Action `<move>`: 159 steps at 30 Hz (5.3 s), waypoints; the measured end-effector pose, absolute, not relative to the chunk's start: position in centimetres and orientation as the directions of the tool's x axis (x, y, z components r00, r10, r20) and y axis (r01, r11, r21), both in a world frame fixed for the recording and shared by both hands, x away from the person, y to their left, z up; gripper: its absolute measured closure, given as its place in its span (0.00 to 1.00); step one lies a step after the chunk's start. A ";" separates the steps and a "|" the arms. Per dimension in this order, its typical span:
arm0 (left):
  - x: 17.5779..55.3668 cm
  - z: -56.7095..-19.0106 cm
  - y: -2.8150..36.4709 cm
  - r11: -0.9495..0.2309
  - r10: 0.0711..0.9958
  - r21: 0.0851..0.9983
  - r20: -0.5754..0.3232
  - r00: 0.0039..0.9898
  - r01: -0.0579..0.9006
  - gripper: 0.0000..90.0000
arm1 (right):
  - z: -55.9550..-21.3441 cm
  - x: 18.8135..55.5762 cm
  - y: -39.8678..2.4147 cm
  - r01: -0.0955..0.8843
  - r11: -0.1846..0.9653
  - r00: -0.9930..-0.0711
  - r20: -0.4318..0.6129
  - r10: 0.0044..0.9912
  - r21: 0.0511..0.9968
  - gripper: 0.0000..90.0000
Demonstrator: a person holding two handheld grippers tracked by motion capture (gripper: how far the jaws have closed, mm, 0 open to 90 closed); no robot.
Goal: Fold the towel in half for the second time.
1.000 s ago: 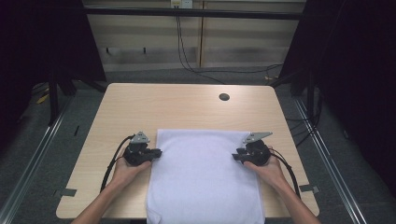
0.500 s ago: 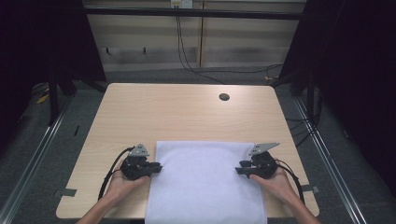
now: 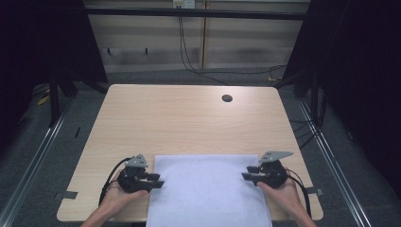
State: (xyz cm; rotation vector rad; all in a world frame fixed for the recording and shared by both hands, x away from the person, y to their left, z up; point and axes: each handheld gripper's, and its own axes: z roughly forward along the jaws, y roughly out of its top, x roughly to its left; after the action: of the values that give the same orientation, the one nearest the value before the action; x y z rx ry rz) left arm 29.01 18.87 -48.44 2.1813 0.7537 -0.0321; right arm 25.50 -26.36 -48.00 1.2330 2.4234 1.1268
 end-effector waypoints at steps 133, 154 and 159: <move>25.5 -47.8 22.5 -0.554 0.405 0.720 -0.207 0.891 0.419 0.88 | -47.0 19.6 -29.1 0.589 0.400 -0.720 0.231 0.654 0.702 0.84; 29.4 -45.2 24.5 -0.284 0.598 0.811 -0.267 0.756 0.512 0.45 | -45.0 23.3 -30.6 0.537 0.204 -0.586 0.187 0.788 0.819 0.51; 28.4 -46.6 27.3 -0.237 0.677 0.814 -0.254 0.691 0.531 0.38 | -45.8 22.3 -32.8 0.501 0.075 -0.486 0.209 0.848 0.862 0.45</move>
State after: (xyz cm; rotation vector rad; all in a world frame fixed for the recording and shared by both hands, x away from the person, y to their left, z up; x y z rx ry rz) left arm 28.45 27.34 -46.62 1.9076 0.9400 0.1846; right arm 22.32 -32.78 -45.79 1.3418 2.0111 1.3790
